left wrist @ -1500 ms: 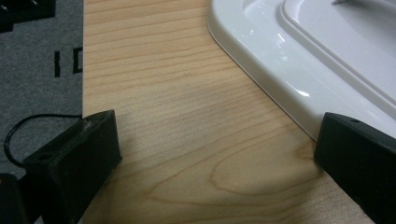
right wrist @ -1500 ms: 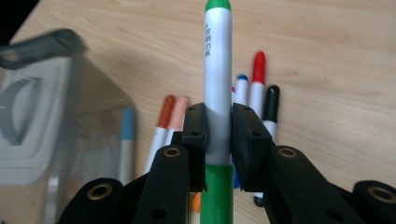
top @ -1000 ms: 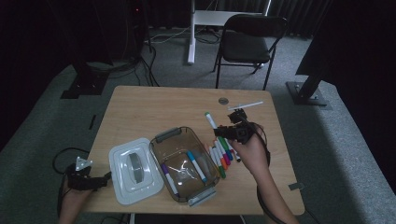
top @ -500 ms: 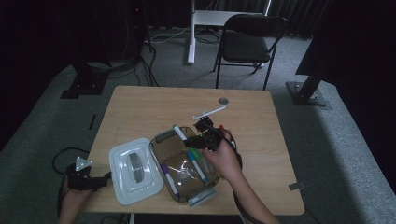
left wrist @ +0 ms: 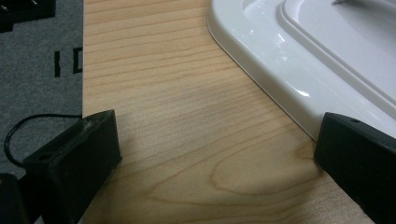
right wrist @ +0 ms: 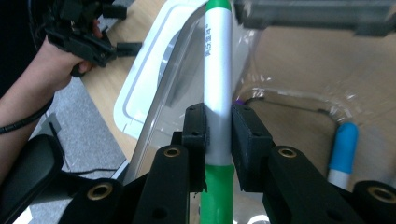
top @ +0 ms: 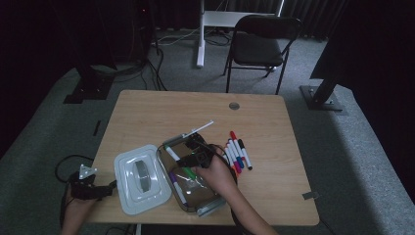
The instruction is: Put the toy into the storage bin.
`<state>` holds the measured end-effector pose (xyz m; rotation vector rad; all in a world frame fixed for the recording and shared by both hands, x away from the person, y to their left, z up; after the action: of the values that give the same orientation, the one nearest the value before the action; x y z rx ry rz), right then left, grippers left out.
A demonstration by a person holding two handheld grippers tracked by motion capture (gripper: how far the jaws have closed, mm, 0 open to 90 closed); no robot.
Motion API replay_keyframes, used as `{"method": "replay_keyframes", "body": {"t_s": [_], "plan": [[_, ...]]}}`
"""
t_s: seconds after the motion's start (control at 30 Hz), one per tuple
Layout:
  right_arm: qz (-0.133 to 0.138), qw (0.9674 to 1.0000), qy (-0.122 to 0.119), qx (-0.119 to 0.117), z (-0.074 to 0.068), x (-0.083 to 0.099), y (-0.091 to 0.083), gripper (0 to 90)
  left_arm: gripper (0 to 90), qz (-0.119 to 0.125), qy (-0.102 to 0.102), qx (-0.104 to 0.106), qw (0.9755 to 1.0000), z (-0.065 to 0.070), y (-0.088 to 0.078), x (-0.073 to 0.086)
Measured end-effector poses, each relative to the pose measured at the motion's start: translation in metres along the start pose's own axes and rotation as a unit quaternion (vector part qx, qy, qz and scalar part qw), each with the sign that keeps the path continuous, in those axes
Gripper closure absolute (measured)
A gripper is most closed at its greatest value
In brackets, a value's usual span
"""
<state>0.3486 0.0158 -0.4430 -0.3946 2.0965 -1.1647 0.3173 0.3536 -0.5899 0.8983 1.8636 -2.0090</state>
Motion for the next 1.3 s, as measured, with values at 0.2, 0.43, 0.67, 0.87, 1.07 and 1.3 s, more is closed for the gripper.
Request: {"method": "replay_keyframes", "body": {"t_s": [0.2,0.43,0.67,0.87,1.07,1.3], "plan": [[-0.019,0.9998,0.001,-0.003,-0.001,0.003,0.013,76.6,0.7,0.001,0.000,0.000,1.0000,0.000,0.000,0.000],[-0.044,0.9990,0.000,-0.006,-0.004,0.007,0.026,76.6,0.7,0.001,0.000,0.000,1.0000,0.000,0.000,0.000],[-0.080,0.9967,0.000,-0.012,-0.004,0.010,0.044,76.6,0.8,0.001,0.000,0.000,1.0000,0.000,0.000,0.000],[-0.110,0.9938,0.005,-0.016,0.002,0.012,0.057,76.6,0.8,0.001,-0.001,0.000,1.0000,0.000,0.000,0.000],[-0.139,0.9904,-0.001,0.002,0.004,0.014,0.068,76.5,0.7,0.001,-0.001,0.000,1.0000,0.000,0.000,0.000],[-0.166,0.9860,-0.003,0.014,0.004,0.018,0.081,76.3,0.7,0.001,-0.001,0.000,1.0000,0.000,0.000,0.000]]}}
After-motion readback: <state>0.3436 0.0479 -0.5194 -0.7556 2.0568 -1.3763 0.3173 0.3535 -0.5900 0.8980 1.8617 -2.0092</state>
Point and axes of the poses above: each handheld gripper's, and its own axes: y roughly forward along the jaws, x roughly out of its underside, z roughly to its right, the point moved 6 cm from there along y, roughly forward along the jaws, and after that the axes turned 7 degrees about -z, right-handed, at the moved point
